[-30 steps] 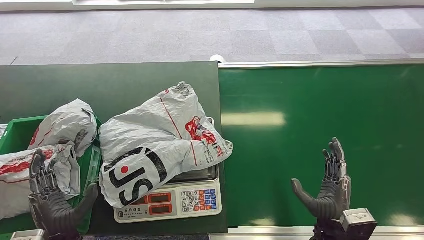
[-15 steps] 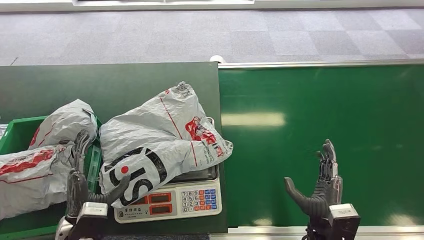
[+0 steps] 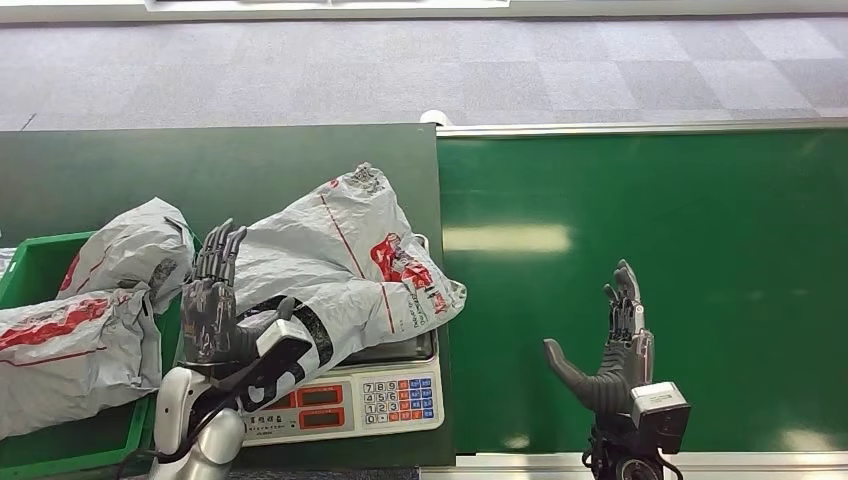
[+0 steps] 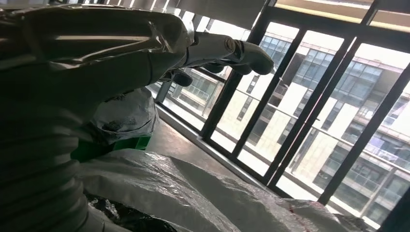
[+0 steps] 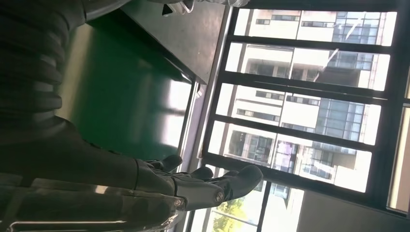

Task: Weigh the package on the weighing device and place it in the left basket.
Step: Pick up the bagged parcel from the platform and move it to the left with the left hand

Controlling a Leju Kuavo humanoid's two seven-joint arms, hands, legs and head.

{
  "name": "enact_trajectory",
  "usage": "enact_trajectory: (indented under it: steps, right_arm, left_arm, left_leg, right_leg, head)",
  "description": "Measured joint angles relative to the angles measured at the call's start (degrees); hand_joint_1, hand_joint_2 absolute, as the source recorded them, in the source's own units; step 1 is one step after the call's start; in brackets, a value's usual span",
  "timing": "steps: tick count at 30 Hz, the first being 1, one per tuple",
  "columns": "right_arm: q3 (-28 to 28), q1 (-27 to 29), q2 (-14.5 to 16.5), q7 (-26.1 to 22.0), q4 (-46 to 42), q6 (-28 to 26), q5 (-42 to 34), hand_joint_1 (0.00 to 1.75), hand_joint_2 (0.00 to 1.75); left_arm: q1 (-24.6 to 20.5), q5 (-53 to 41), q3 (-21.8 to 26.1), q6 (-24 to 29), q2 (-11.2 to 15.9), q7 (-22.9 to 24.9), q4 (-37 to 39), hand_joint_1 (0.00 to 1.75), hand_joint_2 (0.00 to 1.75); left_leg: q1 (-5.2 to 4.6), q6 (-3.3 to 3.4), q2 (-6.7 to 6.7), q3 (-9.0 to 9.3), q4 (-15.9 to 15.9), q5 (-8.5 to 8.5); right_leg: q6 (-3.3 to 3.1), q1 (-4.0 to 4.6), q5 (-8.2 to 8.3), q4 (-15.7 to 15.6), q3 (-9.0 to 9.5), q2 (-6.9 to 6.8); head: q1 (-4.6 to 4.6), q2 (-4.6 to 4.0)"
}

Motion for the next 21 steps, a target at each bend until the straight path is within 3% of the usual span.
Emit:
enact_trajectory:
  steps: [4,11,17,18,21]
  right_arm:
    - [0.58,-0.37,-0.10,0.00,0.70,-0.62,-0.86,0.00,1.75]
    - [0.70,-0.34,-0.55,0.00,0.96,-0.88,-1.62,0.00,1.75]
    - [0.69,-0.32,-0.91,0.00,1.04,-0.88,-1.50,0.00,1.75]
    - [0.69,-0.32,-0.95,0.00,1.09,-0.88,-1.50,0.00,1.75]
    - [0.69,-0.33,-1.07,0.00,1.32,-0.90,-1.59,0.00,1.75]
  left_arm:
    - [-3.76,-6.30,-1.60,-2.28,0.14,5.36,5.84,0.00,1.75]
    - [-7.64,-6.82,-3.19,-9.77,0.37,7.28,13.76,0.00,1.75]
    - [-10.55,-5.74,-3.48,-11.25,0.77,7.51,19.30,0.00,1.75]
    - [-10.87,-5.61,-3.48,-11.32,0.83,7.52,19.89,0.07,1.75]
    - [-11.78,-4.62,-3.48,-11.69,1.13,7.50,21.68,1.09,1.75]
  left_leg:
    - [0.00,0.00,0.01,0.01,0.00,0.02]
    - [-0.01,0.00,0.00,0.00,0.01,0.02]
    - [-0.01,0.00,-0.05,0.19,0.00,0.02]
    - [-0.01,0.00,-0.06,0.26,0.00,0.03]
    - [-0.01,0.01,-0.07,0.45,-0.01,0.03]
  right_leg:
    - [-0.01,0.00,0.02,0.02,0.03,0.01]
    - [0.00,-0.01,0.02,0.01,0.02,0.00]
    - [0.00,-0.01,0.01,0.00,0.27,-0.09]
    - [-0.01,-0.01,0.01,0.00,0.34,-0.09]
    - [-0.01,-0.01,0.01,-0.01,0.56,-0.11]
  head:
    - [0.00,0.00]
    - [0.00,0.00]
    - [0.00,0.00]
    - [0.00,0.00]
    - [0.00,0.00]
